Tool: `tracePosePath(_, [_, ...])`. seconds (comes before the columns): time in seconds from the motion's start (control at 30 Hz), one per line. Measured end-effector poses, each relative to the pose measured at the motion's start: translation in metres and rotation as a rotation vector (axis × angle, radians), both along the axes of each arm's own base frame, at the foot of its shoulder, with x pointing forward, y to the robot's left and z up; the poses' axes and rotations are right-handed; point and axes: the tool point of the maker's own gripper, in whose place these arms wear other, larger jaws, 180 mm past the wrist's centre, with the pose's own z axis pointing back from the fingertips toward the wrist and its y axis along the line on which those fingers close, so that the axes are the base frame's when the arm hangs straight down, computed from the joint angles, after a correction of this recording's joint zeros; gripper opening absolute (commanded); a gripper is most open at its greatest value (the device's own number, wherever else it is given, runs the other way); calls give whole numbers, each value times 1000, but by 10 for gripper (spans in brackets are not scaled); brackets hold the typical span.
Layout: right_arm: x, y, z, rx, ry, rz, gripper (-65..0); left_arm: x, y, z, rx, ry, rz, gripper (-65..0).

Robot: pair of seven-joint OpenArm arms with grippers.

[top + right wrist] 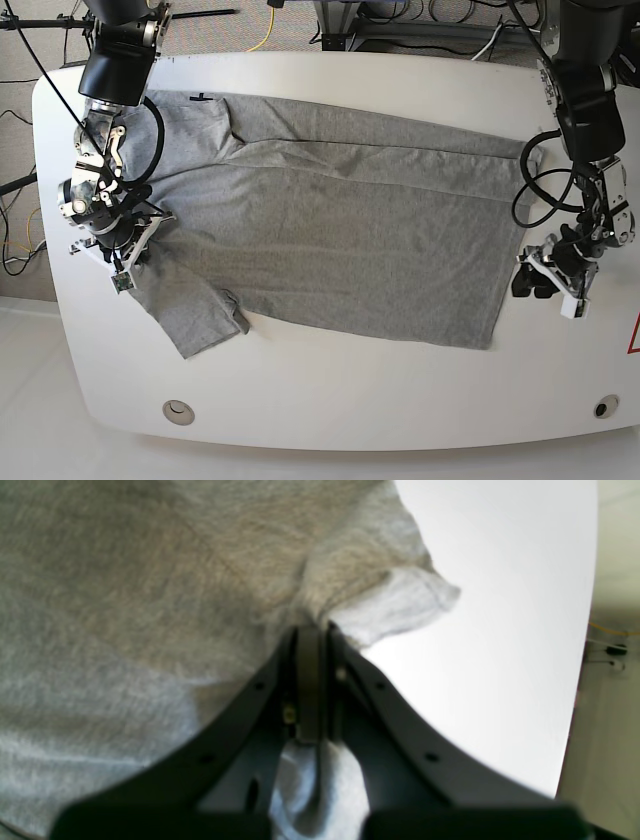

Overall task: Fold the T-shirt properly
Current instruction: 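Lift the hem edge with both grippers and pull the shirt taut, then carry the hem edge over onto the folded collar strip with both grippers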

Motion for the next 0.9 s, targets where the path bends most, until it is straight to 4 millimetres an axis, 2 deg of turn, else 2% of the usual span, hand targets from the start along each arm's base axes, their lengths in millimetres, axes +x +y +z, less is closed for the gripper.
tracePosePath(0.17, [0, 0, 0, 0, 0, 0, -650, 20, -25, 20, -59, -112, -15, -102])
tracePosePath(0.3, [0, 0, 0, 0, 0, 0, -650, 23, -35, 21, -85, -132, -9, -36])
tracePosePath(0.4, [-1, 0, 0, 0, 1, 0, -650, 25, -35, 14, -88, -116, 39, -31])
tracePosePath(0.63, [-1, -1, 0, -2, 2, 0, -650, 33, -19, 3, -97, -115, 182, -30])
tracePosePath(0.83, [-1, 0, 0, 0, 1, 0, -650, 29, -22, -36, -94, -1, 192, -32])
tracePosePath(0.9, [-1, 0, -1, 0, 1, 0, -650, 31, -21, -38, -120, -10, 206, -32])
